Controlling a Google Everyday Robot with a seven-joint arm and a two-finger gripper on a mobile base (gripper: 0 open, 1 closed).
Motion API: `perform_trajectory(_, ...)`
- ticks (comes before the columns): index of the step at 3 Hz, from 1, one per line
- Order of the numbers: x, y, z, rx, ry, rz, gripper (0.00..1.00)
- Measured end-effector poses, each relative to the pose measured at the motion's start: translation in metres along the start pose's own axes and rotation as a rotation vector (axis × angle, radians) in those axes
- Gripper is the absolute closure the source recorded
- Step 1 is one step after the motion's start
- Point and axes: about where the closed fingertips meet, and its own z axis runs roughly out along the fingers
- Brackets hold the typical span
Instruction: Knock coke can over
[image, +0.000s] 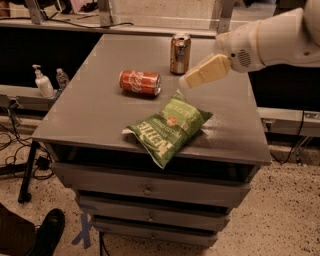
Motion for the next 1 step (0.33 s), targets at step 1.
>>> perform_trajectory(1, -0.0013, -0.0035, -0.0332, 0.031, -0.072, -0.006, 0.00)
